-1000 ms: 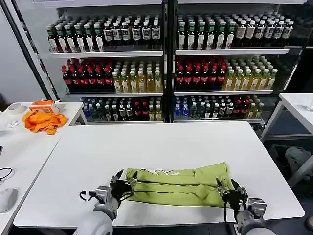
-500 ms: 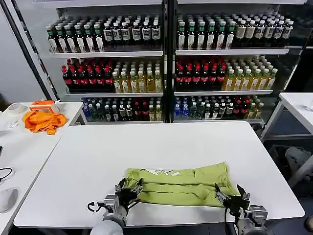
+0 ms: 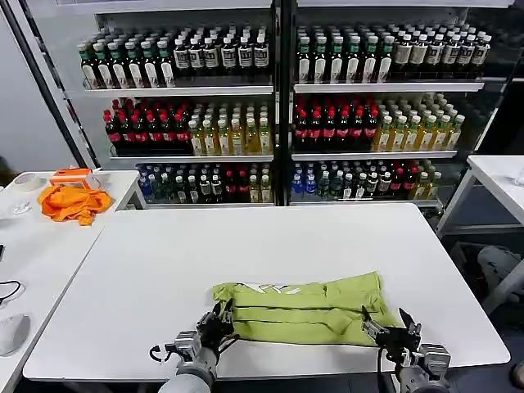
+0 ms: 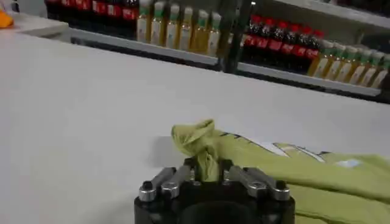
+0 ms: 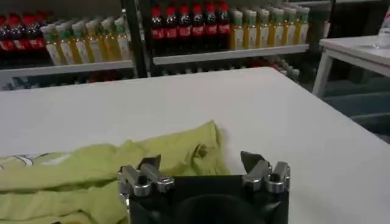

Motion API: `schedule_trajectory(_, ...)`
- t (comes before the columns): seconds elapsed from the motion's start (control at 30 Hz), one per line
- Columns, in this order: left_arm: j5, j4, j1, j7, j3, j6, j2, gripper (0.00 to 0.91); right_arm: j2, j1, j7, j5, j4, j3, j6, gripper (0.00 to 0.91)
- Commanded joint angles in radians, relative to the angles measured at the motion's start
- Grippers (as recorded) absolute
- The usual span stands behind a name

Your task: Fold and organize the clothes.

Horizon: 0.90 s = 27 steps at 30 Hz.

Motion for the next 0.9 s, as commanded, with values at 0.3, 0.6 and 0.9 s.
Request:
schedule_trajectory(0.3, -0.235, -0.088, 0.033, 0.013, -0.419, 0.009, 0.175, 0.02, -0.001, 0.014, 0.004, 0.004, -0.002, 0.0, 0.006, 0.907)
schedule_trajectory(0.6, -0.376, -0.129, 0.05, 0.011, -0.629, 0.044, 0.307, 0.02, -0.001, 0.025, 0.005, 0.006, -0.004, -0.007, 0.006, 0.907)
schedule_trajectory(0.9, -0.572, -0.341, 0.078, 0.018, -0.341, 0.063, 0.18, 0.02, 0.0, 0.019, 0.007, 0.003, -0.006, -0.008, 0.007, 0.907)
